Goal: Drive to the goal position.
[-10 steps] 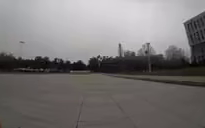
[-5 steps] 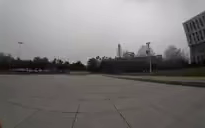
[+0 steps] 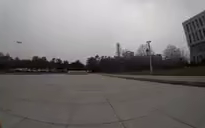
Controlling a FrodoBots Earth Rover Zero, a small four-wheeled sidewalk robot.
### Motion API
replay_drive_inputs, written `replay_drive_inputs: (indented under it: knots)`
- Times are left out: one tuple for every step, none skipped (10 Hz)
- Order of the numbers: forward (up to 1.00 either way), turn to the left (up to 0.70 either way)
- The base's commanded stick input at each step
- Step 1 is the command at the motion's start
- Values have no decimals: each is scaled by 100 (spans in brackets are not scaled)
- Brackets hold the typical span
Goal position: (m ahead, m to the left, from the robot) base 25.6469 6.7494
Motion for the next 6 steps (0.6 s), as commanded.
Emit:
replay_drive_inputs:
  knots:
    - [70, -1]
    - [70, -1]
    - [70, -1]
    - [70, -1]
    - [70, -1]
    - [70, -1]
